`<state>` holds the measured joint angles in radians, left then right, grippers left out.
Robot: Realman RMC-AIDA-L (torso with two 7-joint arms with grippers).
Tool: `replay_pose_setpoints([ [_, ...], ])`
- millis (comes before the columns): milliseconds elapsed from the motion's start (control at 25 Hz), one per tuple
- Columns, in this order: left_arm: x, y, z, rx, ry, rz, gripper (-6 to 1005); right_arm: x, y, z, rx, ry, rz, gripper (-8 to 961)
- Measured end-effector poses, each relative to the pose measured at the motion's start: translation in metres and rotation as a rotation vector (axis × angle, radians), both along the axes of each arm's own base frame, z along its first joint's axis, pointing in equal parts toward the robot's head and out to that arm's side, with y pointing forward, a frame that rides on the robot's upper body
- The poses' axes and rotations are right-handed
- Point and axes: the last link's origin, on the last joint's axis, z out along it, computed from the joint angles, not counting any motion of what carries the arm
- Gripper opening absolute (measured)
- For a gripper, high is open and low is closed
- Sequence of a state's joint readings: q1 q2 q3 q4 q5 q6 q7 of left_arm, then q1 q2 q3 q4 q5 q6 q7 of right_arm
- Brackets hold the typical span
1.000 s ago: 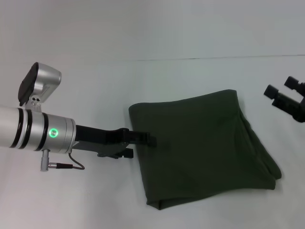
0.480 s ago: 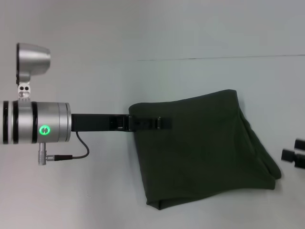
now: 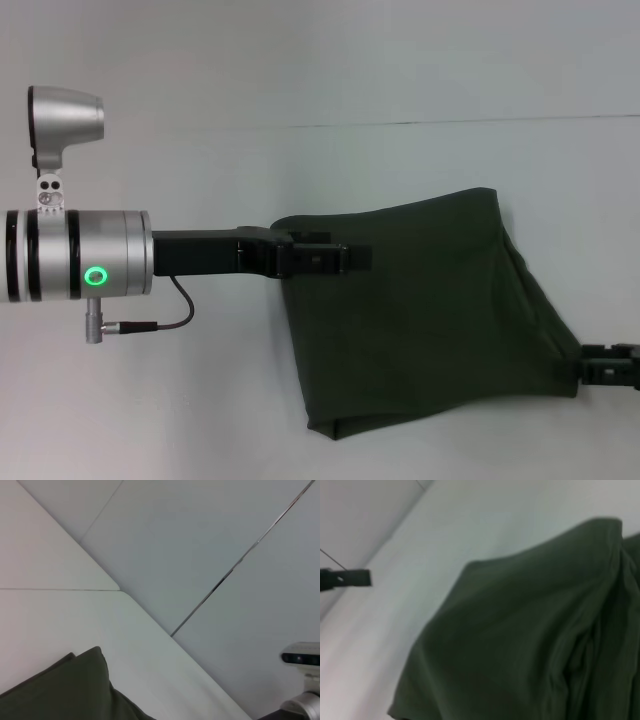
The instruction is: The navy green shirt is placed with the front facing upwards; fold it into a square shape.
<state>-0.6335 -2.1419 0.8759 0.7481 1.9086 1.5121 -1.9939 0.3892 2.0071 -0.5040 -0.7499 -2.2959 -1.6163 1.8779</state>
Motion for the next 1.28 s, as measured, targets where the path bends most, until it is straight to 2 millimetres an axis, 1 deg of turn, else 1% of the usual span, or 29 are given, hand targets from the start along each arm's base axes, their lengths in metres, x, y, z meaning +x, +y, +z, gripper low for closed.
replay_pose_setpoints([
  [240, -0.002, -0.001, 0.0, 0.0, 0.003, 0.003, 964, -0.006, 0.009, -0.008, -0.043, -0.015, -0.037, 802],
  [920, -0.004, 0.005, 0.003, 0.032, 0.016, 0.005, 964, -0.006, 0.011, -0.019, -0.06, 0.011, -0.081, 758],
  [1120, -0.006, 0.005, 0.004, 0.04, 0.018, 0.007, 963, -0.006, 0.012, -0.019, -0.057, 0.01, -0.08, 527],
  [1280, -0.006, 0.005, 0.004, 0.043, 0.017, 0.005, 963, -0.007, 0.012, -0.019, -0.054, 0.013, -0.08, 380],
])
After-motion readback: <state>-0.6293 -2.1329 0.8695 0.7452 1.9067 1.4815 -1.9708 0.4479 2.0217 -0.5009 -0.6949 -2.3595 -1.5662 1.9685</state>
